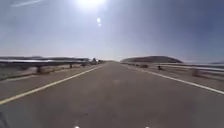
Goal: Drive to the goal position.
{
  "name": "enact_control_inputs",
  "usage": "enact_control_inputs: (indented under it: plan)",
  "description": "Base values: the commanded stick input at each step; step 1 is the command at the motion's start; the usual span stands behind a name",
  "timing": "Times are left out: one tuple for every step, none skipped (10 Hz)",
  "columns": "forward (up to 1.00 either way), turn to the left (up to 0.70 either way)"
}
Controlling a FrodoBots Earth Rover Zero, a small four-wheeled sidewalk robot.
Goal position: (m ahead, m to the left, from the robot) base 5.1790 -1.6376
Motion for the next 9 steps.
enact_control_inputs:
  plan:
    - [1.00,0.00]
    - [1.00,0.00]
    - [1.00,0.00]
    - [1.00,0.00]
    - [1.00,0.00]
    - [1.00,0.00]
    - [1.00,0.00]
    - [1.00,0.00]
    - [1.00,0.00]
